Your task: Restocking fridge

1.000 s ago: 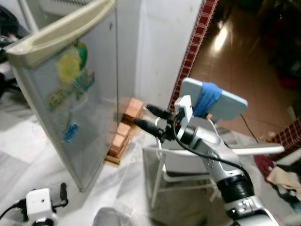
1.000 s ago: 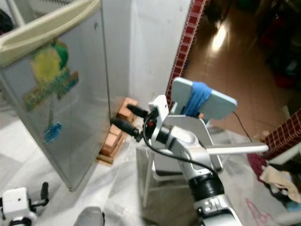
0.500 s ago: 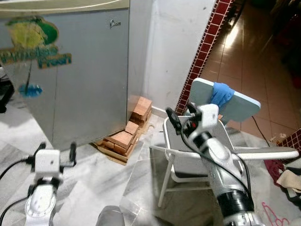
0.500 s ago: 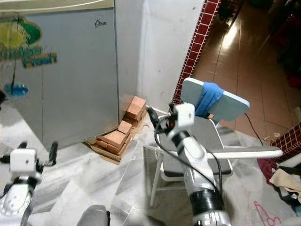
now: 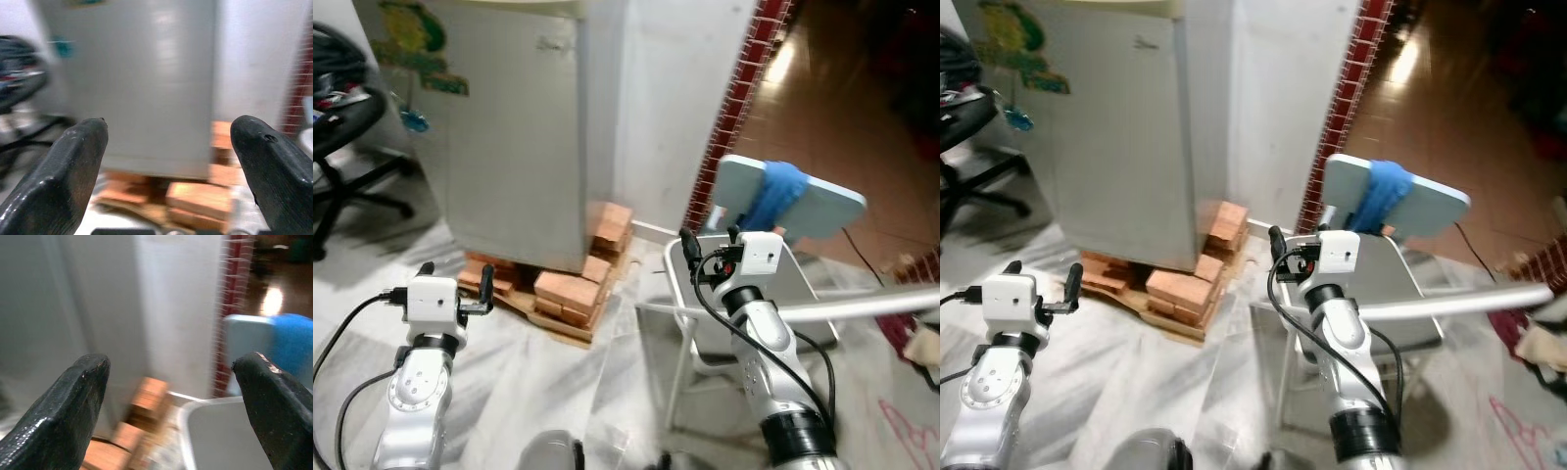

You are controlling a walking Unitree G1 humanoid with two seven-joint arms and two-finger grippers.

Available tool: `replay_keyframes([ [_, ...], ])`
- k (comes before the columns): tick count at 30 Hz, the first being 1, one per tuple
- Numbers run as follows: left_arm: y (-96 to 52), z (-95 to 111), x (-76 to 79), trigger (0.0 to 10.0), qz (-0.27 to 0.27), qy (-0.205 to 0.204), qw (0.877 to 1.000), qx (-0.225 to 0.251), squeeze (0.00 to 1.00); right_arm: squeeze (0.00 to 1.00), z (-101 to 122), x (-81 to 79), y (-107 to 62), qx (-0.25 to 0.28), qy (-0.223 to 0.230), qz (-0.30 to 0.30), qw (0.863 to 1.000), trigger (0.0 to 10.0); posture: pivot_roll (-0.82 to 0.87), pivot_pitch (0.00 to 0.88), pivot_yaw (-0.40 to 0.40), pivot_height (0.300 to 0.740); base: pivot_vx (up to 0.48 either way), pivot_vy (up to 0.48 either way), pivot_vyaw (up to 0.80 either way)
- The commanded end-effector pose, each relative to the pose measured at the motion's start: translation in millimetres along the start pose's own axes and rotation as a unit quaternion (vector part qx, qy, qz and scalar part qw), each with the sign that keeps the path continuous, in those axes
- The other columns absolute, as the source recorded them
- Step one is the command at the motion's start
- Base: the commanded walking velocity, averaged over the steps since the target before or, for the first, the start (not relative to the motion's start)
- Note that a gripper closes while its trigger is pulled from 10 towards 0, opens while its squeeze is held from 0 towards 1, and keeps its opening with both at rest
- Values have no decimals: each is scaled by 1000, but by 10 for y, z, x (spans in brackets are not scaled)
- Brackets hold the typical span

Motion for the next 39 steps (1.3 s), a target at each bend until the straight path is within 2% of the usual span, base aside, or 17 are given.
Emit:
replay_keyframes([
  [1, 14, 30, -65, 10000, 2, 6, 1000, 2, 0, 0, 61, -3, 43, 10, -19, -16, 1000, 10000, 125, 0, -51, 740, 0, 480, 0],
  [4, 1, 12, -83, 10000, 4, 2, 1000, -2, 0, 0, 51, 63, 46, 13, -27, -33, 999, 10000, 122, 0, -55, 740, 0, 480, 0],
  [7, -50, -46, -109, 10000, 9, -11, 1000, -12, 0, 0, 19, 116, 24, 4, -1, -40, 999, 10000, 117, 0, -57, 740, 0, 480, 0],
  [9, -74, -65, -113, 10000, 13, -18, 1000, -16, 0, 0, 38, 142, 11, 7, -19, -47, 999, 10000, 109, 0, -59, 740, 0, 480, 0],
  [12, -74, -65, -94, 10000, 11, -18, 1000, -16, 0, 0, 44, 105, -13, 7, -29, -19, 999, 10000, 107, 0, -59, 740, 0, 480, 0],
  [14, -69, -60, -88, 10000, 11, -19, 1000, -15, 0, 0, 55, 96, -29, 15, -31, -18, 999, 10000, 104, 0, -60, 740, 0, 480, 0],
  [16, -55, -52, -80, 10000, 11, -21, 1000, -13, 0, 0, 46, 98, -34, 13, -12, -24, 1000, 10000, 99, 0, -59, 740, 0, 480, 0],
  [21, -32, -48, -73, 10000, 10, -25, 1000, -13, 0, 0, 46, 100, -37, 10, -13, -24, 1000, 10000, 90, 0, -61, 740, 0, 480, 0],
  [28, -4, -38, -86, 10000, 14, -27, 999, -11, 0, 0, 57, 133, -42, 11, -24, -19, 999, 10000, 90, 0, -61, 740, 0, 480, -763],
  [33, -4, -47, -91, 10000, 15, -22, 1000, -11, 0, 0, 60, 162, -50, 12, -19, -16, 1000, 10000, 88, 0, -54, 740, 0, 480, 0],
  [39, -12, -77, 16, 10000, -4, -22, 1000, -15, 0, 0, 73, 141, -32, 16, -16, -15, 1000, 10000, 83, 0, -44, 740, 0, 480, 0],
])
Point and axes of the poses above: a point about 5 cm out from each wrist's last joint towards the gripper, its own y axis pointing out of the wrist towards the gripper, its own z axis along the axis of the wrist's last joint, x = y × z, the point moved 1 cm from there along y, pointing out of the wrist towards the gripper, and after that the axes turned 2 degrees about -y, right-handed, at the moved point
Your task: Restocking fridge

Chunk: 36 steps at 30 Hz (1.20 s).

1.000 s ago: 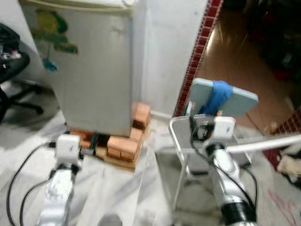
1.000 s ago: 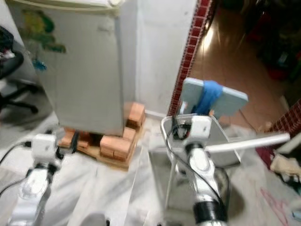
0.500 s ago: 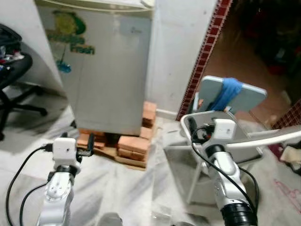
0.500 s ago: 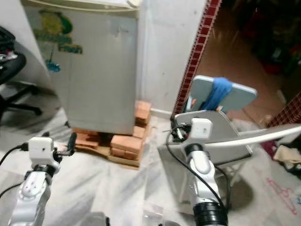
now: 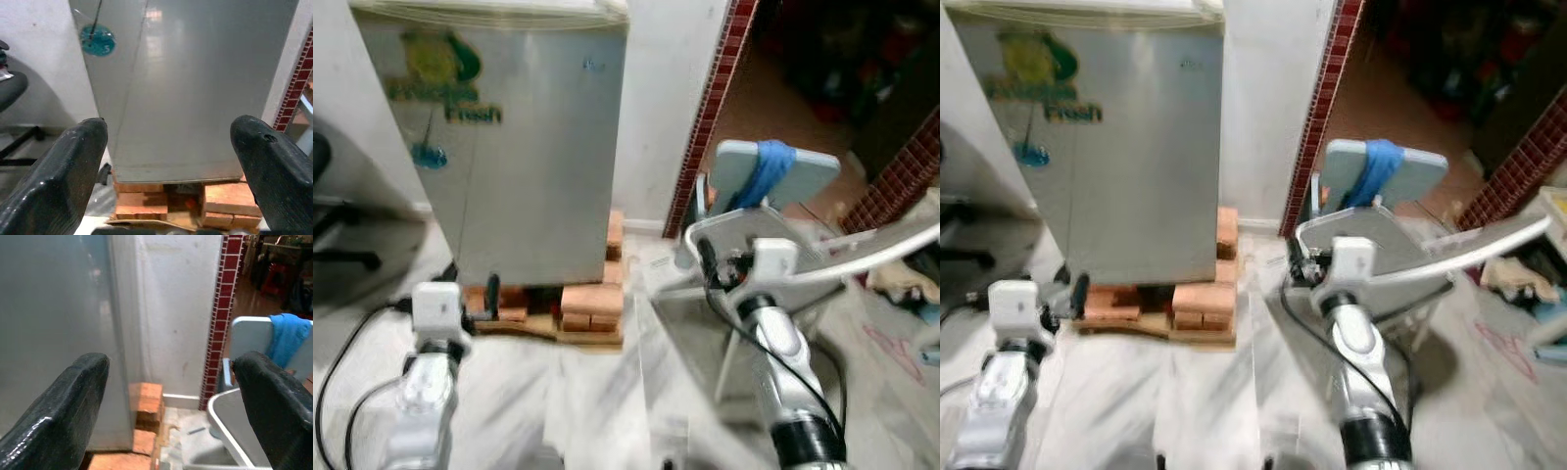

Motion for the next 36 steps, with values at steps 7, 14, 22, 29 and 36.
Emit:
replay_keyframes([
  [7, 3, -13, 106, 10000, -23, 4, 1000, -1, 0, 0, -53, 122, -66, -8, -6, -15, 1000, 10000, 79, 0, -36, 740, 0, 480, 0],
  [14, -48, -75, 155, 10000, -32, 3, 999, -10, 0, 0, -38, 124, -31, -5, -11, -14, 1000, 10000, 80, 0, -31, 740, 0, 480, -413],
  [22, -46, -82, 167, 10000, -38, -2, 999, -9, 0, 0, -42, 107, -23, -5, -13, -9, 1000, 10000, 82, 0, -38, 740, 0, 480, -800],
  [29, -46, -83, 170, 10000, -38, -2, 999, -8, 0, 0, -45, 110, -21, -4, -13, -9, 1000, 10000, 82, 0, -38, 740, 0, 480, -800],
  [36, -45, -84, 166, 10000, -38, -3, 999, -8, 0, 0, -45, 107, -20, -4, -13, -9, 1000, 10000, 82, 0, -38, 740, 0, 480, -800],
])
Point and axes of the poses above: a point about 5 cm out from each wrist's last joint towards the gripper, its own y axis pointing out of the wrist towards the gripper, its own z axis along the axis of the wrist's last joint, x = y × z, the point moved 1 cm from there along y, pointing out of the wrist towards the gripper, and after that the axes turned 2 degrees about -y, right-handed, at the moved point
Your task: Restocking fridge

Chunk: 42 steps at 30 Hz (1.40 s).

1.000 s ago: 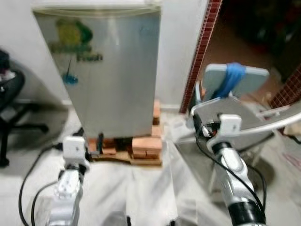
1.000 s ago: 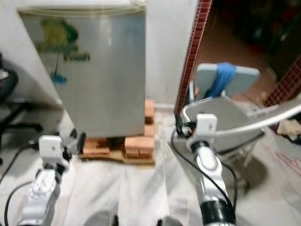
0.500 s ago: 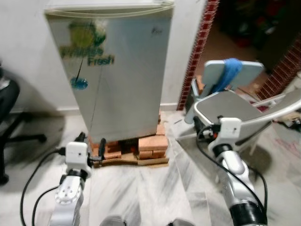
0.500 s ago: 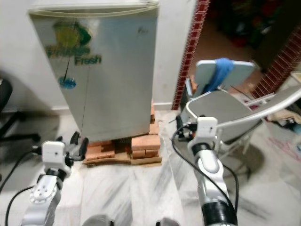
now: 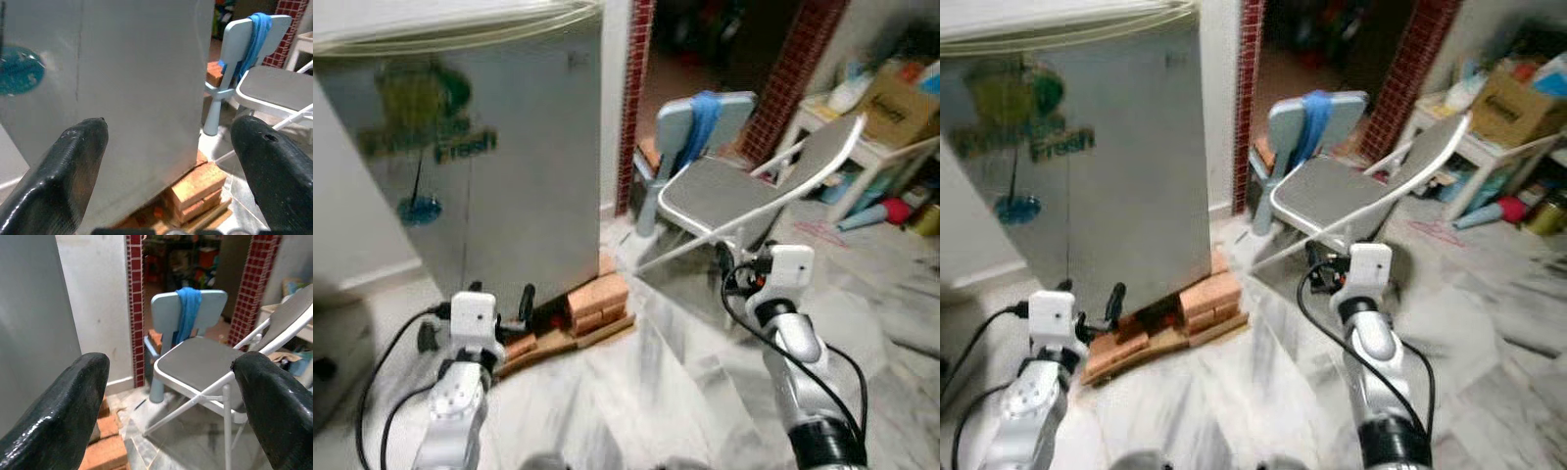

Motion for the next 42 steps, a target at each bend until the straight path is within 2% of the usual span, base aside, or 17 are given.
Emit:
replay_keyframes([
  [1, -18, -1, -77, 10000, 6, 7, 1000, -2, 0, 0, 42, -76, 28, 9, 3, 9, 1000, 10000, 82, 0, -38, 740, 0, 480, -800],
  [6, -16, -2, -76, 10000, 7, 8, 1000, -1, 0, 0, 42, -72, 31, 9, 3, 9, 1000, 10000, 83, 0, -40, 740, 0, 480, -800],
  [9, -13, -17, -137, 10000, 24, 13, 1000, -6, 0, 0, 67, -76, 66, 14, -8, 13, 1000, 10000, 92, 0, -29, 740, 0, 480, 0],
  [17, -79, -46, -156, 10000, 31, 15, 999, -11, 0, 0, 78, -91, 76, 15, -10, 17, 1000, 10000, 106, 0, -32, 740, 0, 480, 0],
  [25, -178, -124, -108, 10000, 26, 20, 999, -23, 0, 0, 63, -119, 82, 13, -11, 30, 999, 10000, 116, 0, -39, 740, 0, 454, 0],
  [35, -218, -144, -105, 10000, 27, 24, 999, -28, 0, 0, 45, -132, 90, 10, -12, 34, 999, 10000, 121, 0, -43, 740, 0, 425, 0],
  [42, -222, -126, -112, 10000, 12, 37, 999, -24, 0, 0, 36, -128, 90, 8, -15, 31, 999, 10000, 117, 0, -43, 740, 0, 75, 0],
])
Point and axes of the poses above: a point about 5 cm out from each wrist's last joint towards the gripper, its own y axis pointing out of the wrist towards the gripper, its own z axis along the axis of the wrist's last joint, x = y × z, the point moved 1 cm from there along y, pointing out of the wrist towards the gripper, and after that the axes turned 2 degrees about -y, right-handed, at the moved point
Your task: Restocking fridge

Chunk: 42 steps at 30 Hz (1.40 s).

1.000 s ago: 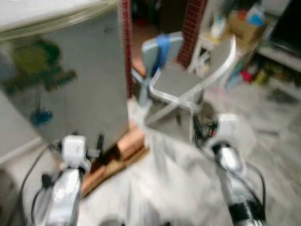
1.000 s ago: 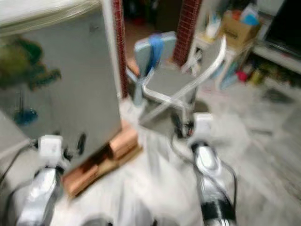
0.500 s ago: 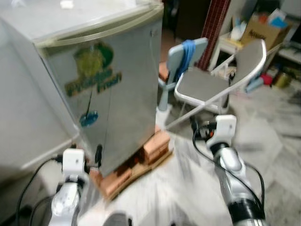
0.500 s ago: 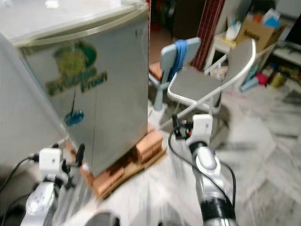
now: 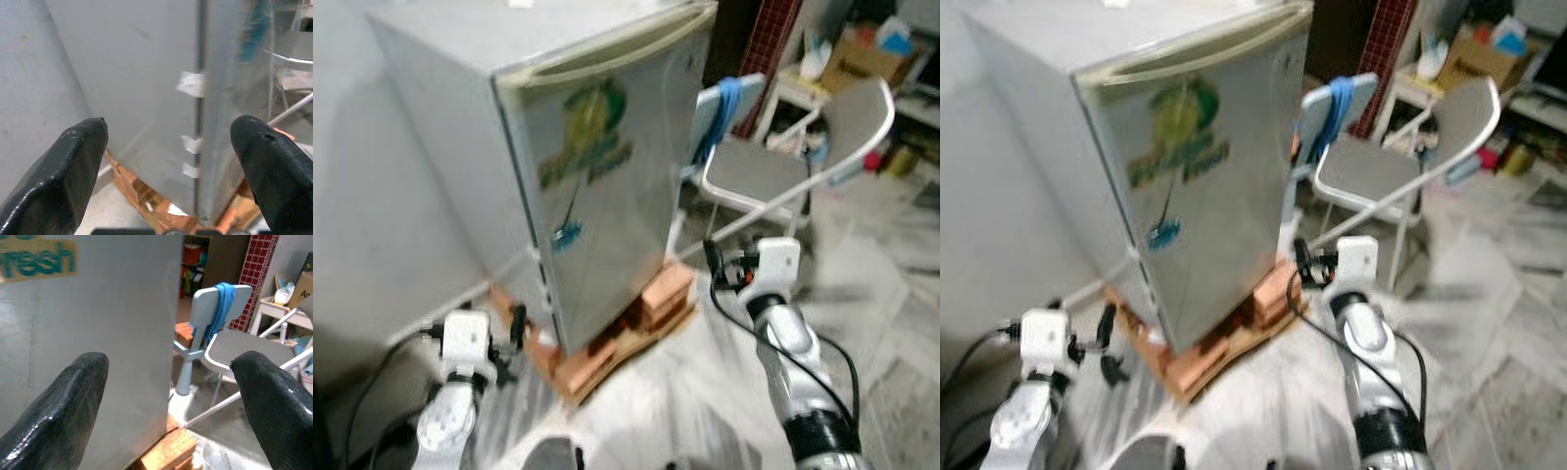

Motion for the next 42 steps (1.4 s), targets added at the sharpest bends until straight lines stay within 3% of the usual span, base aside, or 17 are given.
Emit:
replay_keyframes([
  [1, -22, 2, -70, 10000, 3, 8, 1000, -2, 0, 0, 51, -66, 40, 10, 2, 8, 1000, 10000, 117, 0, -44, 740, 0, 0, 0],
  [13, -18, -3, -126, 10000, 8, 7, 1000, -8, 0, 0, 39, -65, 36, 7, -2, 11, 1000, 10000, 119, 0, -49, 740, 0, 0, -624],
  [19, -32, -24, -107, 10000, 5, 3, 1000, -12, 0, 0, 37, -67, 35, 6, -3, 13, 1000, 10000, 118, 0, -49, 740, 0, 366, -783],
  [33, -64, -52, -77, 10000, -3, 1, 1000, -18, 0, 0, 32, -82, 49, 4, -4, 17, 1000, 10000, 122, 0, -49, 740, 0, 480, 0],
  [42, -106, -52, 13, 10000, -44, 2, 999, -14, 0, 0, -9, -76, 20, -5, -5, 14, 1000, 10000, 119, 0, -54, 740, 0, 267, -317],
])
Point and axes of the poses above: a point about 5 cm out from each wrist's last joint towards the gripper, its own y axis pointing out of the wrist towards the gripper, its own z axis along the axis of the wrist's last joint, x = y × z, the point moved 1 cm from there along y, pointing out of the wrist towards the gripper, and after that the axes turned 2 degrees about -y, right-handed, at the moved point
